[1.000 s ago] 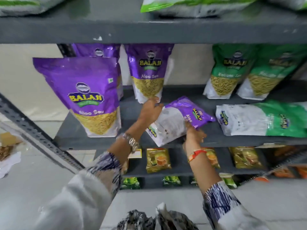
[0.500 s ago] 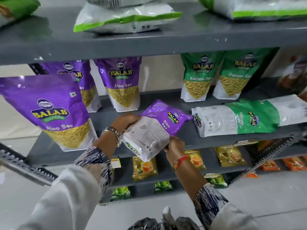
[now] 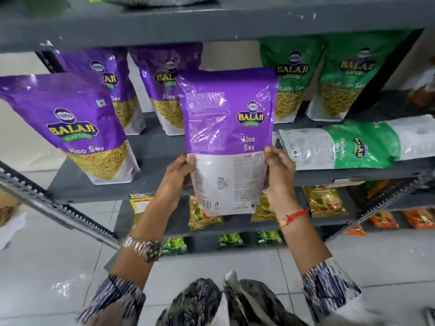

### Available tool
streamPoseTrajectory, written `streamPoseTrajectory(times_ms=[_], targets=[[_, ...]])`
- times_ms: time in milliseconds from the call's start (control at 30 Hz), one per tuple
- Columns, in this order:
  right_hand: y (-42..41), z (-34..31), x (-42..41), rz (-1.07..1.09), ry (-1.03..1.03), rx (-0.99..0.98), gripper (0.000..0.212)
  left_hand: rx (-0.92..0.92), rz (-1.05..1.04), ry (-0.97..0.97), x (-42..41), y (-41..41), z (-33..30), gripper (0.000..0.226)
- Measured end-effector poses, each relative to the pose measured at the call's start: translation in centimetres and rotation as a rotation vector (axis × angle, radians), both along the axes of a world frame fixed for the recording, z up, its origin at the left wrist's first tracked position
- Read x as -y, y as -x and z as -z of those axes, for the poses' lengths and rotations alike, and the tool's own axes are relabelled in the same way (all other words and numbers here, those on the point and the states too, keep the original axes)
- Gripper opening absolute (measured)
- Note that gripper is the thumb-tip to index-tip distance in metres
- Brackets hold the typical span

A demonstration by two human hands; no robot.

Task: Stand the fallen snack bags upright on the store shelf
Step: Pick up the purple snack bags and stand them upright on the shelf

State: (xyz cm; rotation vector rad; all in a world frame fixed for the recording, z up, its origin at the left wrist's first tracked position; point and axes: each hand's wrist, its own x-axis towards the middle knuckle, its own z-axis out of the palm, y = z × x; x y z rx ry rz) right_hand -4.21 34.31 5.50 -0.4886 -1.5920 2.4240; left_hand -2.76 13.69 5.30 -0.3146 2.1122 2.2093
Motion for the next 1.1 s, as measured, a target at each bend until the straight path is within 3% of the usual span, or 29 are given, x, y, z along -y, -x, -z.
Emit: streamPoseTrajectory(times_ms=[100, 200, 267, 367, 467, 567, 633, 733, 867, 1000, 1100], targets=[[-1.6, -1.4, 0.2, -0.053, 0.013, -0.072, 0.010, -0.062, -0.044, -0.029, 0.2, -1.6, -0.8, 0.016], [-2.1, -1.8, 0.9, -0.045, -0.017, -0.106, 0.011, 0.019, -0.196, -0.004, -0.1, -1.3, -1.2, 0.022], [-2.4, -1.7, 1.6, -0.008, -0.043, -0.116, 0.012, 0.078, -0.306, 0.023, -0.9, -0.9, -1.1, 0.015], [-2.5, -0.6, 3.0, 0.032, -0.292, -0.174, 0.005, -0.018, -0.388, 0.209, -2.8, -0.9, -2.5, 0.053], [-2.6, -1.2, 4.3, 0.060, -0.557, -0.347, 0.008, -0.289, -0.394, 0.325, -5.4, -0.9, -6.2, 0.053], [-2.8, -1.1, 5.7, 0.190, -0.824, -0.389, 0.011, -0.194, -0.271, 0.479, -7.7, 0.4, -7.4, 0.077], [-3.3, -0.3, 6.3, 0.222, -0.935, -0.388, 0.012, -0.164, -0.275, 0.636, -8.5, 1.0, -7.2, 0.068], [-3.6, 0.6, 6.7, 0.130, -0.907, -0.440, 0.019, -0.247, -0.361, 0.808, -8.5, 1.5, -7.4, 0.031], [-3.5, 1.4, 6.5, -0.009, -0.851, -0.421, 0.023, -0.301, -0.349, 0.876, -7.5, 2.1, -5.7, 0.020], [-3.1, 0.8, 4.8, -0.092, -0.358, -0.427, 0.015, -0.420, -0.402, 0.610, -6.0, 1.7, -5.6, 0.021], [-0.4, 1.5, 2.4, -0.070, -0.107, -0.264, 0.033, -0.439, -0.285, 0.271, -4.5, 1.5, -6.4, 0.028]])
